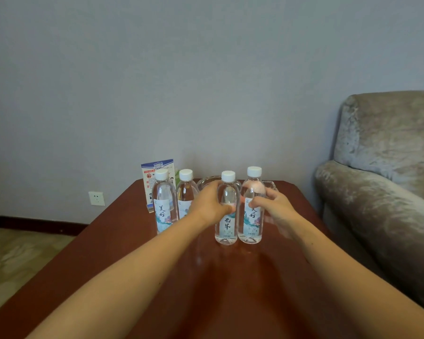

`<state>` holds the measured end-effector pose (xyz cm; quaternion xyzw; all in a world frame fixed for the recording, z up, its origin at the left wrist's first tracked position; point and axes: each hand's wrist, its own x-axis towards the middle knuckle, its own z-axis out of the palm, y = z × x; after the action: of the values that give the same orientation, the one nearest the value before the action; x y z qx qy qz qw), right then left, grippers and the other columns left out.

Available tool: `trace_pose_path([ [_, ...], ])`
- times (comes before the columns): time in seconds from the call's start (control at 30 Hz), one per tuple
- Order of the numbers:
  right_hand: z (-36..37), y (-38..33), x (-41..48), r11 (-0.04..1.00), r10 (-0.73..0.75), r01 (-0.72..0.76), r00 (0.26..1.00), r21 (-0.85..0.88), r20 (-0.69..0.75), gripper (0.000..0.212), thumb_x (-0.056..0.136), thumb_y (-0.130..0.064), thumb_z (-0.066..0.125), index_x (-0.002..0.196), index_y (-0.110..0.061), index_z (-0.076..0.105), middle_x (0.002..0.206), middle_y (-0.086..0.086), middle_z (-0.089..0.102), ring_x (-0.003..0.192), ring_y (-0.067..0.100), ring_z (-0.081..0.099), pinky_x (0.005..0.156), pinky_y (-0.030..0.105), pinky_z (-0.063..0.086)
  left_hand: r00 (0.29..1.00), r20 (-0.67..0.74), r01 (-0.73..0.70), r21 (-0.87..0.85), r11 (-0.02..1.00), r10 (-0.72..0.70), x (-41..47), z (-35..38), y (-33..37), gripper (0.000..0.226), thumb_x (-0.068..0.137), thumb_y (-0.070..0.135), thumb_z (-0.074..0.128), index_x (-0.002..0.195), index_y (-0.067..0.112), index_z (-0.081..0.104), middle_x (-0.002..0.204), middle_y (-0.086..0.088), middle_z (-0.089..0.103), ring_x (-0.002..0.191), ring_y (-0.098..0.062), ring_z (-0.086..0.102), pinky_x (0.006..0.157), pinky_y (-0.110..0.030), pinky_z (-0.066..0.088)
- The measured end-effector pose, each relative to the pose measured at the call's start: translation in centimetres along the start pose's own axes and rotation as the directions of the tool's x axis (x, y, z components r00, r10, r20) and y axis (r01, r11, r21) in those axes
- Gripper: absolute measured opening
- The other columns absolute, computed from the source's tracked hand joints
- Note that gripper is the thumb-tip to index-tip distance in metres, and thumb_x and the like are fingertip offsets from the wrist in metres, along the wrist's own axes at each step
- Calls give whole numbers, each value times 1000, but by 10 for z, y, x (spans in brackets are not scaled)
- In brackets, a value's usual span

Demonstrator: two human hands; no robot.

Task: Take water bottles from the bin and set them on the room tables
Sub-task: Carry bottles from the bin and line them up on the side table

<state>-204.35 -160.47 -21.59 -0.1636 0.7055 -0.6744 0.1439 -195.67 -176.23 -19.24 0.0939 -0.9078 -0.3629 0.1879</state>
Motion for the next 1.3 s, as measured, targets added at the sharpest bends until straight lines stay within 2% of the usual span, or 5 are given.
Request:
trace_pose_path([
  [0.43,2,18,5,993,-71,78,995,-90,74,40,80,7,68,110,-20,66,104,5,75,97,20,71,83,33,56,999,2,50,-128,991,-50,-11,29,-24,92,92,17,64,157,16,-1,159,-1,30,145,-21,31,114,-35,29],
  [0.7,-5,27,-1,913,-90,97,995,-397,36,53,73,4,80,118,-17,60,92,-3,70,80,10,68,66,27,58,962,50,267,-352,897,-267,-46,56,-53,41,94,6,59,131,4,44,115,-3,53,98,-12,52,80,-17,41],
  [0.87,-3,29,2,935,-82,78,997,-346,4,58,74,8,80,124,-12,60,106,11,72,90,26,71,71,42,62,961,82,274,-376,885,-263,-44,61,-56,38,95,6,58,130,5,46,115,-3,53,102,-12,52,88,-20,39],
  [1.1,-2,27,7,944,-60,80,996,-321,70,57,77,12,75,128,-9,58,102,7,70,82,15,68,56,24,60,969,81,245,-374,895,-231,-46,66,-57,42,93,8,60,132,10,45,128,-8,54,107,-14,53,94,-22,40],
  [1.3,12,28,14,945,-59,80,996,-318,73,57,76,11,76,125,-12,58,105,8,70,89,21,69,67,34,61,967,76,255,-373,892,-244,-46,59,-59,45,93,10,61,135,8,43,128,-7,53,106,-11,51,88,-18,37],
])
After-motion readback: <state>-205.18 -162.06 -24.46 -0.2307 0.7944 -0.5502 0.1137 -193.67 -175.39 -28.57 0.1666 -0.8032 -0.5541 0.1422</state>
